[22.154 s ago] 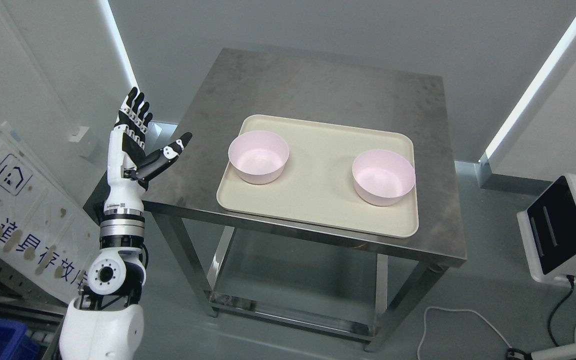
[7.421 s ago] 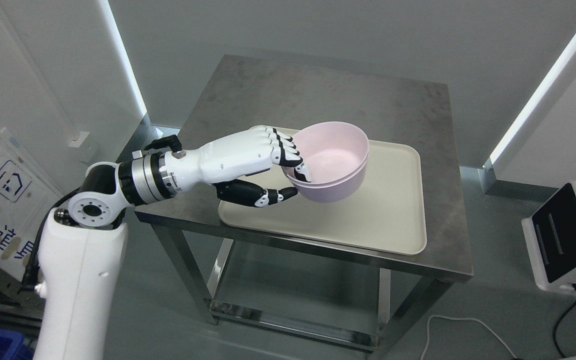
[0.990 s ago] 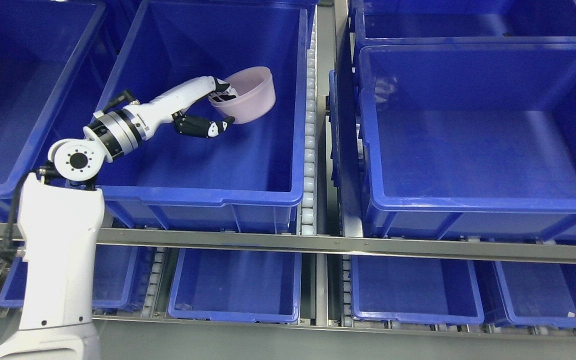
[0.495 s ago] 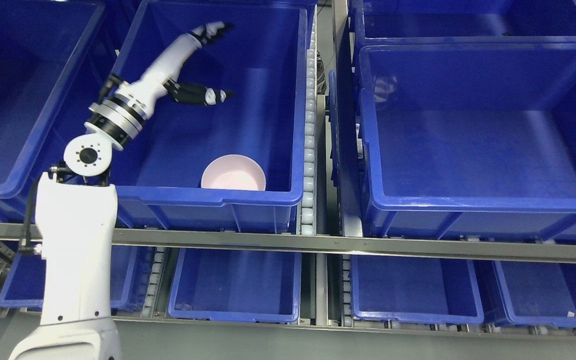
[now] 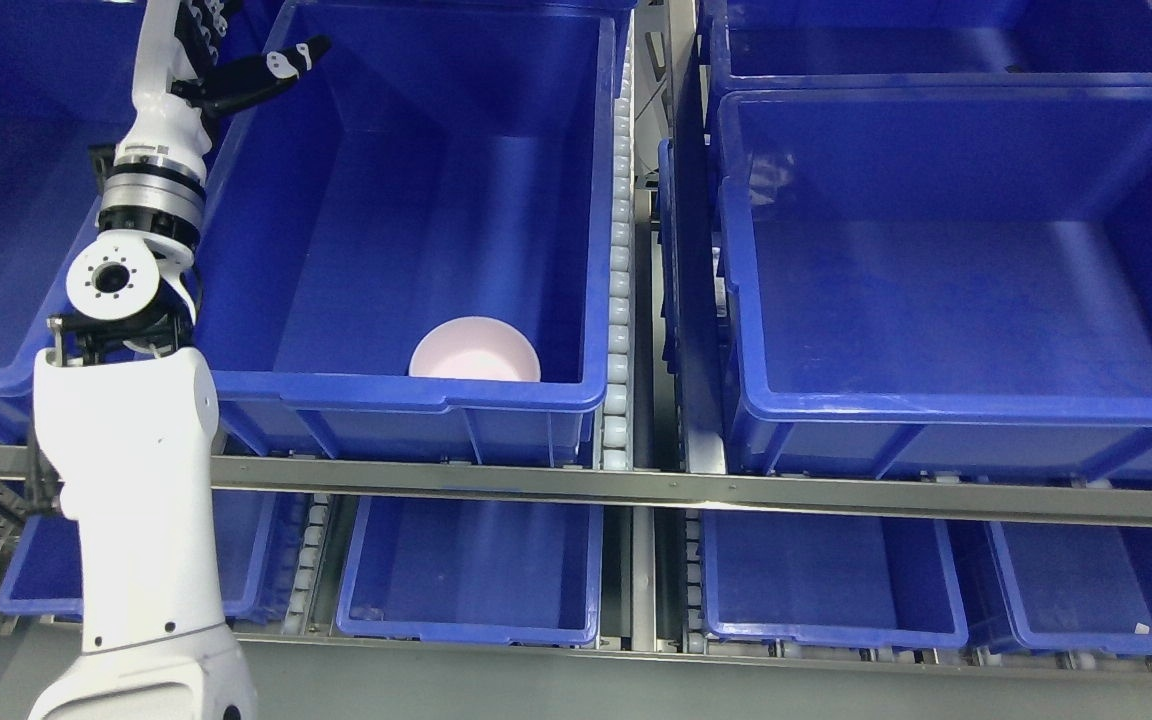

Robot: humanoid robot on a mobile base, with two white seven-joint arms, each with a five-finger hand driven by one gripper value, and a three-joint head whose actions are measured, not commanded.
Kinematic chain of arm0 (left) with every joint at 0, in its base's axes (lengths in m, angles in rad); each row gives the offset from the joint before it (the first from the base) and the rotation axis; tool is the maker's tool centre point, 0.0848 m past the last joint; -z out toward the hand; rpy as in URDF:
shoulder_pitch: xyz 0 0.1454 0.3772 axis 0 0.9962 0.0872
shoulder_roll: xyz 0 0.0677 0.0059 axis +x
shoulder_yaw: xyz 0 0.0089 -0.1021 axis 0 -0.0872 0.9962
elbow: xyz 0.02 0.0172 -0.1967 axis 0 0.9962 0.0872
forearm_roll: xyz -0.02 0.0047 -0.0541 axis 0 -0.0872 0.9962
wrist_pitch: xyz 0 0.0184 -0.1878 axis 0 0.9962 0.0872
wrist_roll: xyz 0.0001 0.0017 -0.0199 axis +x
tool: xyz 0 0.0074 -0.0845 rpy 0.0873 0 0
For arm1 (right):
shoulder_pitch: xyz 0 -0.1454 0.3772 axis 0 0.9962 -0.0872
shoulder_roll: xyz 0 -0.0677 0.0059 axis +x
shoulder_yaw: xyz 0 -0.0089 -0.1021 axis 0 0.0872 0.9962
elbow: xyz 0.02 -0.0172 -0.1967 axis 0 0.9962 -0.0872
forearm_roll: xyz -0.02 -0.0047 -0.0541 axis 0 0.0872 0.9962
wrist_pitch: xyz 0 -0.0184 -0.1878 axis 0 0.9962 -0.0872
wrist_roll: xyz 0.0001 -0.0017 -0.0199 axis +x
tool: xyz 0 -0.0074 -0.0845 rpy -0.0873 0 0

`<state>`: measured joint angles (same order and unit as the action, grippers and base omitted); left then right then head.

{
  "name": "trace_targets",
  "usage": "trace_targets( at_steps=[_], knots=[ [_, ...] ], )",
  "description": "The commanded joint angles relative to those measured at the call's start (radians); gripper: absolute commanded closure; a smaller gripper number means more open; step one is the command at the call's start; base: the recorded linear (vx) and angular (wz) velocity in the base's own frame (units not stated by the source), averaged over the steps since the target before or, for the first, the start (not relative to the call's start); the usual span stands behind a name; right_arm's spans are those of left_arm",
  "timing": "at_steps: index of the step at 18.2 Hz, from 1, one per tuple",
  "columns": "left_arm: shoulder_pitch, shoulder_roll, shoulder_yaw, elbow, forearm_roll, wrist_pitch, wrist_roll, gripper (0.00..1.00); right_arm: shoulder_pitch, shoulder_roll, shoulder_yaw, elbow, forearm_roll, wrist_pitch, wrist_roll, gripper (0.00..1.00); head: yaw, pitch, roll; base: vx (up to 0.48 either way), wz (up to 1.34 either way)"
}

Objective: Stack pink IKEA bowls on left shelf middle

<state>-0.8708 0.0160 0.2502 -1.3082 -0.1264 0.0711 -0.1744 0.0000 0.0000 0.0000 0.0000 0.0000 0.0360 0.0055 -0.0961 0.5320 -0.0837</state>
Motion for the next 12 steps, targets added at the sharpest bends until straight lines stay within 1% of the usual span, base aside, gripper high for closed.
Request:
trace_targets(
  at_steps=[1, 3, 6, 9, 12],
  knots=[
    [0.110, 0.001, -0.043, -0.154, 0.085, -0.068, 0.023, 0.00, 0.002, -0.017, -0.011, -0.034, 0.000, -0.001, 0.001, 0.00, 0.0000, 0.000, 0.000, 0.000, 0.00],
    [0.125, 0.001, -0.074, -0.167, 0.083, -0.077, 0.026, 0.00, 0.002, -0.017, -0.011, -0.034, 0.000, -0.001, 0.001, 0.00, 0.0000, 0.000, 0.000, 0.000, 0.00],
    [0.145, 0.001, -0.153, -0.171, 0.082, -0.077, 0.159, 0.00, 0.002, -0.017, -0.011, -0.034, 0.000, -0.001, 0.001, 0.00, 0.0000, 0.000, 0.000, 0.000, 0.00],
    [0.208, 0.001, -0.177, -0.201, 0.083, -0.082, 0.168, 0.00, 0.002, -0.017, -0.011, -0.034, 0.000, -0.001, 0.001, 0.00, 0.0000, 0.000, 0.000, 0.000, 0.00],
    [0.222, 0.001, -0.181, -0.213, 0.083, -0.083, 0.162, 0.00, 0.003, -0.017, -0.011, -0.034, 0.000, -0.001, 0.001, 0.00, 0.0000, 0.000, 0.000, 0.000, 0.00]
  ],
)
